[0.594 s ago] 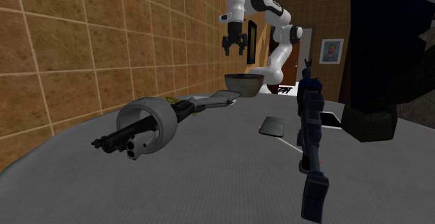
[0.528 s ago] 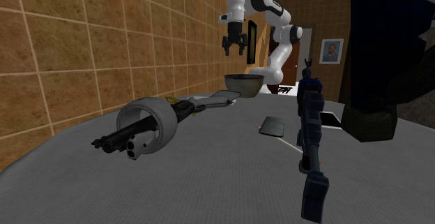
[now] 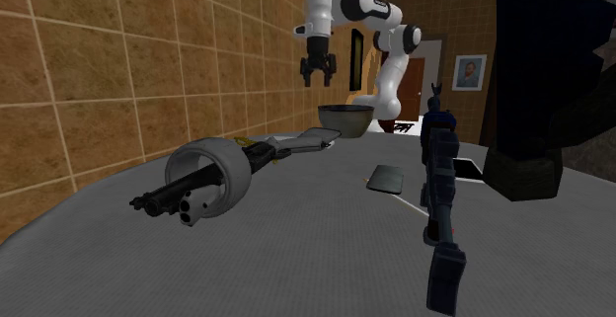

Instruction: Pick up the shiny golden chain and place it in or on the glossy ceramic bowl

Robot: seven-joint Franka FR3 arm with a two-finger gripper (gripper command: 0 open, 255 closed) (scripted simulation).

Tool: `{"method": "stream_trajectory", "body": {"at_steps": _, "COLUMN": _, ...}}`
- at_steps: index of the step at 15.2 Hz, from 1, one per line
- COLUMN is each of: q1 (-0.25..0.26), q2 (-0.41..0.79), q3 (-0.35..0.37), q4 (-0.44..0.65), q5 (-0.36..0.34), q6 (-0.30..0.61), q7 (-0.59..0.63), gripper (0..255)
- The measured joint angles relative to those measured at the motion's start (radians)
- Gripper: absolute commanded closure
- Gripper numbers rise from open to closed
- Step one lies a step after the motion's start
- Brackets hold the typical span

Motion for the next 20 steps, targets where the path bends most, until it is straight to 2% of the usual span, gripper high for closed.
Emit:
{"method": "stream_trajectory", "body": {"at_steps": 6, "q1": -0.003, "q2": 0.216, "q3": 0.035, "q4": 0.113, "q5": -0.004, "q6": 0.098, "q7": 0.042, "gripper": 0}}
{"method": "stream_trajectory", "body": {"at_steps": 10, "q1": -0.004, "q2": 0.38, "q3": 0.056, "q4": 0.227, "q5": -0.019, "q6": 0.144, "q7": 0.075, "gripper": 0}}
{"method": "stream_trajectory", "body": {"at_steps": 16, "q1": 0.005, "q2": 0.624, "q3": 0.076, "q4": 0.432, "q5": -0.055, "q6": 0.176, "q7": 0.125, "gripper": 0}}
{"method": "stream_trajectory", "body": {"at_steps": 20, "q1": 0.02, "q2": 0.789, "q3": 0.082, "q4": 0.601, "q5": -0.084, "q6": 0.166, "q7": 0.157, "gripper": 0}}
